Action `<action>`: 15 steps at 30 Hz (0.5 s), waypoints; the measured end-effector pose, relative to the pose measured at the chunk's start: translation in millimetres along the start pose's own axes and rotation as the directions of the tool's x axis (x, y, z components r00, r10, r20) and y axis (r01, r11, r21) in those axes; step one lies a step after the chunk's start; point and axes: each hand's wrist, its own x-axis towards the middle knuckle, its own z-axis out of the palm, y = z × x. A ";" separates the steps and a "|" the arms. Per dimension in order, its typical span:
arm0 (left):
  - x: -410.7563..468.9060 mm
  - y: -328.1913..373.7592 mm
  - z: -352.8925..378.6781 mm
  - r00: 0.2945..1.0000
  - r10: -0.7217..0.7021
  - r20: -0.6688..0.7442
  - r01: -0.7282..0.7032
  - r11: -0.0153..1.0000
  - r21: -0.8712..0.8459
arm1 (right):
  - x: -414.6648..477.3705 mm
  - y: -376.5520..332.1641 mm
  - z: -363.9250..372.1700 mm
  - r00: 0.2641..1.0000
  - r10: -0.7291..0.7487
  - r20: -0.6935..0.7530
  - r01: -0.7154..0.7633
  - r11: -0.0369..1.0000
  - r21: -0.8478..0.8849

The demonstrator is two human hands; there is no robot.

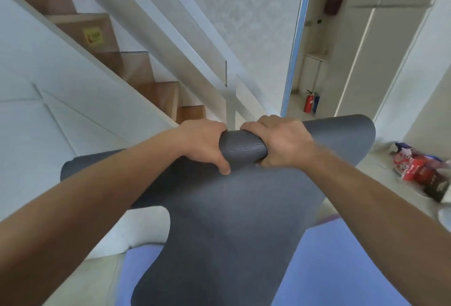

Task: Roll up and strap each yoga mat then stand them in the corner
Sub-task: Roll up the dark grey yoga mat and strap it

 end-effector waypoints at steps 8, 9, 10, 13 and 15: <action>-43.0 46.6 114.4 0.978 0.153 -0.145 -0.069 0.883 0.465 | -69.6 -27.1 51.0 0.909 -0.054 0.412 -0.124 0.912 0.391; -47.6 52.4 131.4 0.980 0.148 -0.132 -0.068 0.875 0.479 | -76.5 -31.4 58.4 0.884 -0.065 0.464 -0.153 0.896 0.417; -49.8 53.9 145.0 0.989 0.123 -0.087 -0.074 0.897 0.435 | -84.2 -36.5 66.9 0.859 -0.083 0.505 -0.174 0.881 0.441; -47.7 45.2 167.0 0.996 0.059 0.063 -0.069 0.984 0.164 | -106.5 -53.8 93.0 0.817 -0.115 0.564 -0.231 0.833 0.503; -46.4 36.7 177.4 0.987 0.026 0.161 -0.030 0.999 0.023 | -123.7 -64.3 106.9 0.825 -0.120 0.552 -0.192 0.859 0.475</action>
